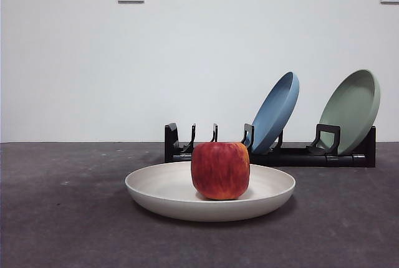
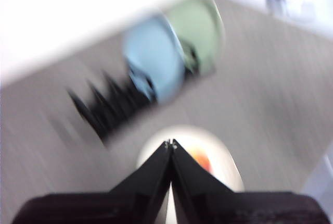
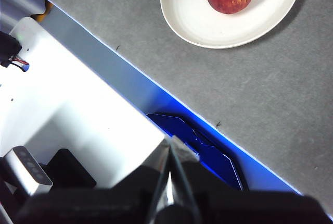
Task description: Take the yellow plate from the plate rack,put the plate on the table,take the apple from the table,put the apple in the plate
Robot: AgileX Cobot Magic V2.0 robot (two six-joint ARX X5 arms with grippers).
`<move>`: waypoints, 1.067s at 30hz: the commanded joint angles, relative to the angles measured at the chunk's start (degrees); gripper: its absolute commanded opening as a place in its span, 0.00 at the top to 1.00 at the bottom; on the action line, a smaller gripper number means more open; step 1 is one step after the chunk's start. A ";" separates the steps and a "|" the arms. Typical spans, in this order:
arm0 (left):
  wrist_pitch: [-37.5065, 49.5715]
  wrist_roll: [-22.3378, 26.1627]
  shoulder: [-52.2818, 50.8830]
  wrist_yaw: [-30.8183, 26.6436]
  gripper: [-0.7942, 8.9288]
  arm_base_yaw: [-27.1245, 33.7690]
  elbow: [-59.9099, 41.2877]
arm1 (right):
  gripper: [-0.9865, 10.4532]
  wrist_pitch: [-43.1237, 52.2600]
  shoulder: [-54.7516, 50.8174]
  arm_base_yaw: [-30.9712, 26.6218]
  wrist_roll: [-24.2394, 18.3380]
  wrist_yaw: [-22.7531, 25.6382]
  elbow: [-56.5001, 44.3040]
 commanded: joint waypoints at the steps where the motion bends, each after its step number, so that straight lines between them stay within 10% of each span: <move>1: 9.49 5.29 -3.54 5.64 0.92 10.47 -2.84 | 0.91 0.28 -0.11 0.13 0.50 0.13 -0.02; 14: 32.09 6.58 -30.14 12.50 0.92 39.54 -36.96 | 0.91 0.28 -0.09 0.13 0.50 0.13 -0.02; 32: 34.16 6.12 -47.58 12.55 0.92 46.93 -67.30 | 0.91 0.28 -0.09 0.13 0.50 0.13 -0.02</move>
